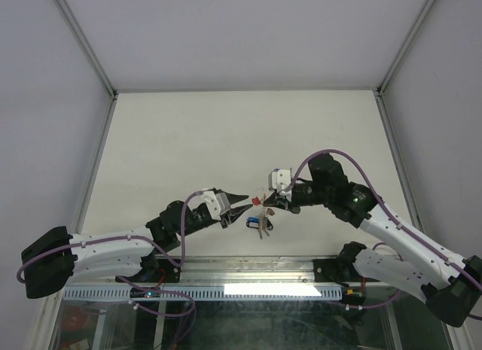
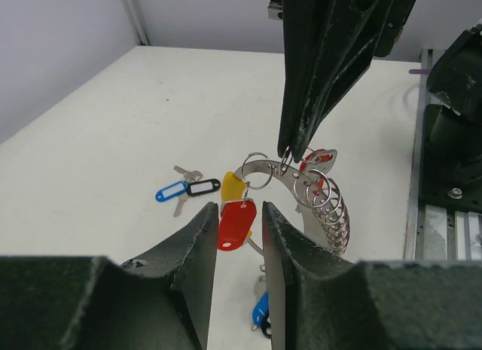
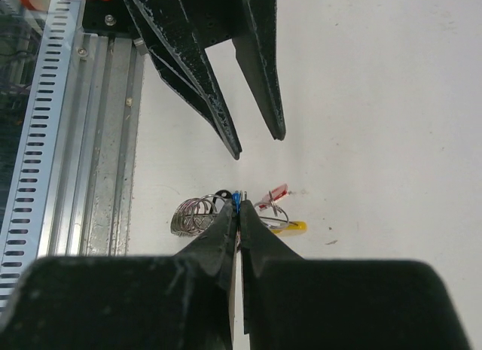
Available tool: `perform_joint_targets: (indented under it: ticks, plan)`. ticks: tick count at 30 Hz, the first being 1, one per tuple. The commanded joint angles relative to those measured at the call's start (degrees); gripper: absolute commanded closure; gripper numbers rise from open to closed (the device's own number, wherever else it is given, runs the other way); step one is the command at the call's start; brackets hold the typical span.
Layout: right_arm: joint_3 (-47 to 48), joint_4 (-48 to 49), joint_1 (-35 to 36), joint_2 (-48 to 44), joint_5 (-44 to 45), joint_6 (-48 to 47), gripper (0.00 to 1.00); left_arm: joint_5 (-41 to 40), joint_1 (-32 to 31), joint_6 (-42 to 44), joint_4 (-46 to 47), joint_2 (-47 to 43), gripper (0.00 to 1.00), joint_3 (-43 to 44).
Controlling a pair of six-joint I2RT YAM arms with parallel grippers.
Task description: Put the keys on the keyring
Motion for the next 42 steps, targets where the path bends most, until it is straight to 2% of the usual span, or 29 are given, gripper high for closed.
perform_joint_targets:
  ticks: [1,5,8,12,18,21,26,42]
  plan:
    - [3.4,-3.0,-0.1,-0.3,-1.2,-1.0,1.0,1.8,0.0,-6.9,0.1,0.7,0.7,1.5]
    - [3.3,-4.4,-0.1,-0.3,-2.7,-2.6,1.0,5.0,0.0,-6.0,6.4,0.8,0.67,-1.5]
    - [4.1,-5.6,-0.1,0.6,-3.2,-4.1,1.0,8.8,0.0,-2.6,7.0,1.5,0.66,-1.9]
    - [6.3,-8.9,-0.1,3.1,-3.5,-7.3,1.0,9.2,0.0,-2.5,7.9,3.3,0.63,-1.0]
    - [8.6,-10.1,0.1,5.9,-4.0,-9.1,1.0,10.3,0.0,2.1,12.1,6.2,0.65,-2.3]
    - [9.1,-10.1,0.3,6.8,-3.7,-9.5,1.0,11.4,0.0,4.2,12.5,7.4,0.68,-2.0]
    - [9.6,-10.3,1.3,7.2,-3.3,-10.5,1.0,12.6,0.0,5.0,13.2,8.8,0.78,-1.4]
    - [11.8,-13.1,6.8,8.6,2.8,-13.2,1.0,14.8,0.0,5.1,10.1,10.4,0.73,0.9]
